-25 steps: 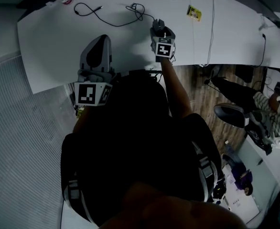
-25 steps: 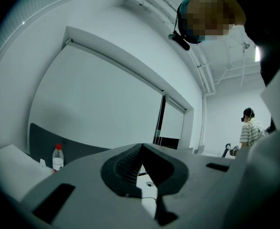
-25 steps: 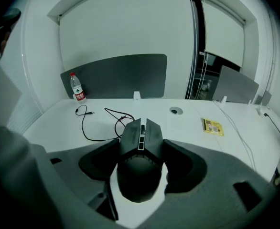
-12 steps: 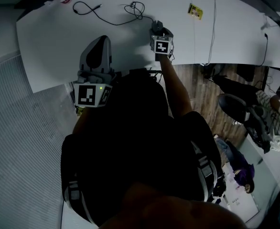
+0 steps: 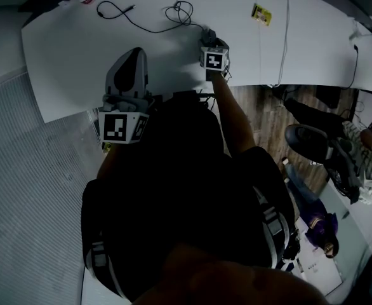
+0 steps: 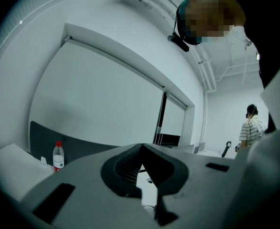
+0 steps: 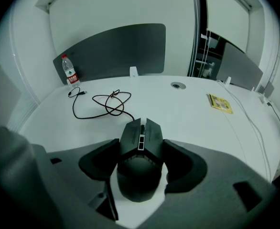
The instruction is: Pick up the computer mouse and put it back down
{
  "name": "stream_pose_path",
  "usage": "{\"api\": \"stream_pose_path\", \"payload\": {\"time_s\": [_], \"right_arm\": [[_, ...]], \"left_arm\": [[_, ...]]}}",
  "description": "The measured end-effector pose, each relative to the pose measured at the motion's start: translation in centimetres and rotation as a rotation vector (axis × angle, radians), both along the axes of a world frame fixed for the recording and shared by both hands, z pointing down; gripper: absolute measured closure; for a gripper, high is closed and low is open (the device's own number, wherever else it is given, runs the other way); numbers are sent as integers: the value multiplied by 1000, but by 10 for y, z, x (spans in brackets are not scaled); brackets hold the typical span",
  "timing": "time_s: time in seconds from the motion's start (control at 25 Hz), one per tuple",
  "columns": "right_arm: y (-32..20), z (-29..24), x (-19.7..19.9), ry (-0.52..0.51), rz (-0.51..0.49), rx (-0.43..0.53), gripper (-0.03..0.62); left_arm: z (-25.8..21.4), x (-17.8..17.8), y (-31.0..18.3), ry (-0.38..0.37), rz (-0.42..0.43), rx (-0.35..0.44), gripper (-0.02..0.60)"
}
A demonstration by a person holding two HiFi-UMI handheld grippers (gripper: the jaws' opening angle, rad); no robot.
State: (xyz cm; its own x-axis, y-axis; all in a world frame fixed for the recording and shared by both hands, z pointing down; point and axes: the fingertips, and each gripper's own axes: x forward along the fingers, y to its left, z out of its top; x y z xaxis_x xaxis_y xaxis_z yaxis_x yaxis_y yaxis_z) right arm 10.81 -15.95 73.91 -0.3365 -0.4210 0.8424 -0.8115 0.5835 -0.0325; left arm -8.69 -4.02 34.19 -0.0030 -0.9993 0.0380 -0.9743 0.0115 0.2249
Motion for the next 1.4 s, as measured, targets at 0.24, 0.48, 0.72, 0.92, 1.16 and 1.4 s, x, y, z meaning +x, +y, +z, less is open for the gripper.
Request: {"api": "stream_pose_path", "payload": {"time_s": [0.24, 0.48, 0.72, 0.92, 1.16, 1.4], "right_arm": [[2, 9, 2, 10, 3, -3, 309], [6, 15, -4, -4, -2, -24, 309], [6, 18, -3, 5, -1, -20, 309], [5, 18, -3, 17, -6, -14, 308], [8, 27, 6, 69, -7, -28, 307], [6, 16, -3, 29, -2, -21, 303]], "left_arm": [[3, -3, 1, 6, -5, -10, 580], [4, -6, 1, 5, -8, -9, 580], [4, -8, 2, 5, -18, -7, 580], [3, -8, 0, 10, -17, -5, 580], [3, -11, 3, 14, -25, -8, 580], [1, -11, 4, 17, -22, -3, 580]]}}
